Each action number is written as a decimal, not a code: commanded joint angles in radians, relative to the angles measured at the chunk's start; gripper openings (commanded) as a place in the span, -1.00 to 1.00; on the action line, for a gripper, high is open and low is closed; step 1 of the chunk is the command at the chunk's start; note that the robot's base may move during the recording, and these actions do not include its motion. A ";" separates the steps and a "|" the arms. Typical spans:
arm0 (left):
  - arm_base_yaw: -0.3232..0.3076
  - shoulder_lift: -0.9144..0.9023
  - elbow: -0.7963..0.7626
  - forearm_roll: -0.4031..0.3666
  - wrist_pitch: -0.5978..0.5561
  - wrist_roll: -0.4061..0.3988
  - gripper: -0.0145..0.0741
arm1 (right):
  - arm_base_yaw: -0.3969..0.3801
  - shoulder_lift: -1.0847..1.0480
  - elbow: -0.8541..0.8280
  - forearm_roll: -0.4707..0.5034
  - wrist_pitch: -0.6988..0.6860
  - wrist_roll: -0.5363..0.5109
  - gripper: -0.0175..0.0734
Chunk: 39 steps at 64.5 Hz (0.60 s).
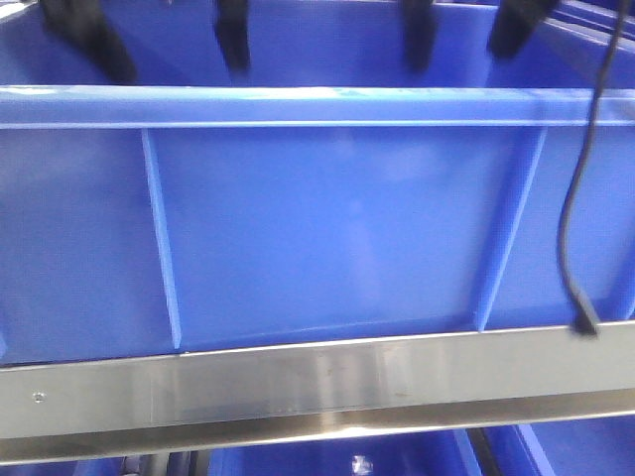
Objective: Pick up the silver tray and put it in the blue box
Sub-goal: 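Open both grippers to release the silver tray in the bin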
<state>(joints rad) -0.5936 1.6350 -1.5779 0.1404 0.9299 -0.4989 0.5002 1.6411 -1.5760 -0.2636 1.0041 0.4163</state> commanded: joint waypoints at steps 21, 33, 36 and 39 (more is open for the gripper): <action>-0.045 -0.460 0.188 0.190 -0.021 0.009 -0.88 | 0.001 -0.320 0.152 -0.063 -0.106 -0.010 -0.49; -0.045 -0.666 0.473 0.192 -0.170 0.009 -0.86 | 0.001 -0.506 0.387 -0.067 -0.261 -0.035 -0.49; -0.045 -0.723 0.542 0.192 -0.219 0.009 -0.86 | 0.001 -0.559 0.451 -0.067 -0.305 -0.048 -0.49; -0.045 -0.773 0.607 0.192 -0.270 0.009 -0.86 | 0.001 -0.614 0.515 -0.067 -0.341 -0.062 -0.49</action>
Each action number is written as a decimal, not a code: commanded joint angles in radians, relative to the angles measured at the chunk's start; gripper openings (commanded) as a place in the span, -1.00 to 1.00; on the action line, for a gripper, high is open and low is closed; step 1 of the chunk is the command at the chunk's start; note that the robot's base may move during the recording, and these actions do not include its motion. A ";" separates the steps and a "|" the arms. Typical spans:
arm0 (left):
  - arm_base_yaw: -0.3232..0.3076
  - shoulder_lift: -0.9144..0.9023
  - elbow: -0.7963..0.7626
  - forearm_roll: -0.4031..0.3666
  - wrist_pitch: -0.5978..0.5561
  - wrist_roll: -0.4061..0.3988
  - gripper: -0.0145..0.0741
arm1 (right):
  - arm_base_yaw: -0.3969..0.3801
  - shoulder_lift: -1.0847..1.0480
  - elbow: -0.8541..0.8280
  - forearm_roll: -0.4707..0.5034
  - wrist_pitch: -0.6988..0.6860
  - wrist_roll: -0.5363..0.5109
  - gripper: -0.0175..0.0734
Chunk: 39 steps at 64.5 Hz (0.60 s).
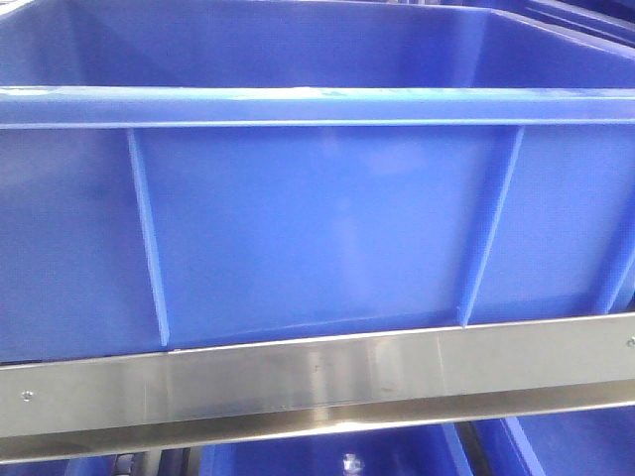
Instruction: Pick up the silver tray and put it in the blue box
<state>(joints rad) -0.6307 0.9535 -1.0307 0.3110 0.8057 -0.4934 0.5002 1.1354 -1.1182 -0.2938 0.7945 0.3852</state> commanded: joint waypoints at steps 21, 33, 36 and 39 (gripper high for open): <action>-0.051 -0.481 0.284 -0.045 -0.262 0.158 -0.86 | 0.001 -0.493 0.414 -0.037 -0.381 -0.102 -0.49; -0.088 -0.633 0.291 -0.182 -0.262 0.308 -0.86 | 0.001 -0.702 0.508 -0.040 -0.430 -0.102 -0.49; -0.088 -0.656 0.291 -0.182 -0.262 0.313 -0.86 | 0.001 -0.746 0.521 -0.044 -0.441 -0.102 -0.49; -0.088 -0.666 0.291 -0.182 -0.262 0.313 -0.86 | 0.001 -0.776 0.529 -0.046 -0.452 -0.102 -0.49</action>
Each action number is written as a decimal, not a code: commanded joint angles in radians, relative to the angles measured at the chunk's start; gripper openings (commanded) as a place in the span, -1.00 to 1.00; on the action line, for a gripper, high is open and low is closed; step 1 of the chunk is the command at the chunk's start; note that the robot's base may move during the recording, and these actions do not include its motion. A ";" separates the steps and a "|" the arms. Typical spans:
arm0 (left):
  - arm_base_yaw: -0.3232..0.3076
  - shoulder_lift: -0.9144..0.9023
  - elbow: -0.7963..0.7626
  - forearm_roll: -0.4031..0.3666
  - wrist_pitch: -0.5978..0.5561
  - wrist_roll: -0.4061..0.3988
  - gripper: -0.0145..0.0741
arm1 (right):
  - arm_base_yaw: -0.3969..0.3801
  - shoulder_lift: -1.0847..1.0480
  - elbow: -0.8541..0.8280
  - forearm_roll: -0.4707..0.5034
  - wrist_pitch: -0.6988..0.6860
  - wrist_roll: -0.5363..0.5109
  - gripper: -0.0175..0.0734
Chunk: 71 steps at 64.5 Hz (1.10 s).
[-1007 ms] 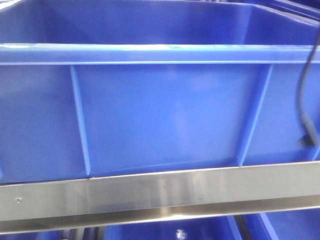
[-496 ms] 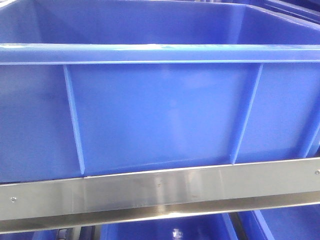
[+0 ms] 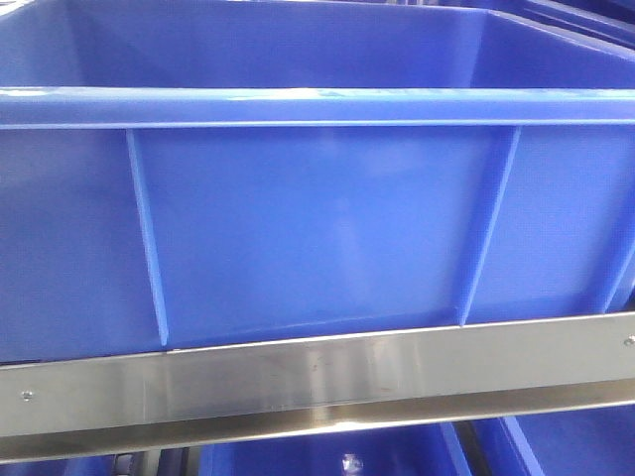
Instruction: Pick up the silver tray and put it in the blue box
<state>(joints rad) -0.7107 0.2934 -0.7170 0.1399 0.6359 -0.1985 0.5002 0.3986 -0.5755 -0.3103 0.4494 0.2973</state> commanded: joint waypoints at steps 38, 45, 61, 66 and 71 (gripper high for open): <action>-0.008 -0.010 -0.013 -0.026 -0.096 0.018 -0.86 | 0.001 -0.065 -0.012 -0.038 -0.100 -0.014 -0.49; 0.011 -0.010 -0.003 -0.024 -0.102 0.018 -0.86 | 0.001 -0.065 -0.012 -0.038 -0.100 -0.014 -0.49; 0.346 -0.059 0.191 -0.124 -0.266 0.078 -0.86 | 0.001 -0.065 -0.012 -0.038 -0.100 -0.014 -0.49; 0.451 -0.114 0.296 -0.133 -0.377 0.094 -0.86 | 0.001 -0.065 -0.012 -0.038 -0.100 -0.014 -0.49; 0.542 -0.186 0.411 -0.133 -0.462 0.099 -0.86 | 0.001 -0.065 -0.012 -0.038 -0.100 -0.014 -0.49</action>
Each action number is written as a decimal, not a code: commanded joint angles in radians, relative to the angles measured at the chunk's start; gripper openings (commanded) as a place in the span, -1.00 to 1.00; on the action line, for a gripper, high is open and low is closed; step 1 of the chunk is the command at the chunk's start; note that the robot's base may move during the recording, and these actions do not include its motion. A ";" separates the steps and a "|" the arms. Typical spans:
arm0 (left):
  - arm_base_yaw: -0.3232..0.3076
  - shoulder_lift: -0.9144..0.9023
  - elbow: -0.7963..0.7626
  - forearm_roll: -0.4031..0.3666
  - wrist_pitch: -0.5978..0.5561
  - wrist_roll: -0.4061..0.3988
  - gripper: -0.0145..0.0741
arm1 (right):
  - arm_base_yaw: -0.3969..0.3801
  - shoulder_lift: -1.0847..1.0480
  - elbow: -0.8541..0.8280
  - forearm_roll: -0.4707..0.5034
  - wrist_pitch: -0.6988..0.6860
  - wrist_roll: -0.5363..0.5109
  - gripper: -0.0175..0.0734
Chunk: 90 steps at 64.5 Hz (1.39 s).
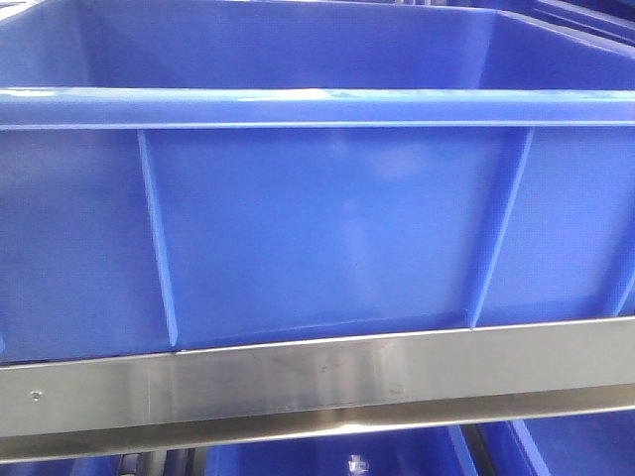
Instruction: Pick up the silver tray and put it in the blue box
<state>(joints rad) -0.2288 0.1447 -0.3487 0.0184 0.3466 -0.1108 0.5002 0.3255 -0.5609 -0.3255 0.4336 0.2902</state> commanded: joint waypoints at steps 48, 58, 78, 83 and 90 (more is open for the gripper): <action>0.211 -0.173 0.374 -0.054 -0.441 0.011 -0.86 | 0.001 0.010 -0.026 -0.023 -0.084 -0.007 -0.49; 0.211 -0.173 0.374 -0.054 -0.441 0.011 -0.86 | 0.001 0.010 -0.026 -0.023 -0.084 -0.007 -0.49; 0.211 -0.173 0.374 -0.054 -0.441 0.011 -0.86 | 0.000 0.010 -0.015 -0.033 -0.089 -0.007 -0.49; 0.211 -0.173 0.374 -0.054 -0.441 0.011 -0.86 | -0.002 0.010 0.010 -0.013 -0.101 -0.014 -0.49; 0.211 -0.173 0.374 -0.054 -0.441 0.011 -0.86 | -0.065 0.001 0.089 0.101 -0.181 -0.112 -0.49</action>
<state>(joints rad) -0.0195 -0.0102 0.0294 -0.0269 0.0000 -0.1011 0.4751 0.3236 -0.4838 -0.2805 0.3838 0.2422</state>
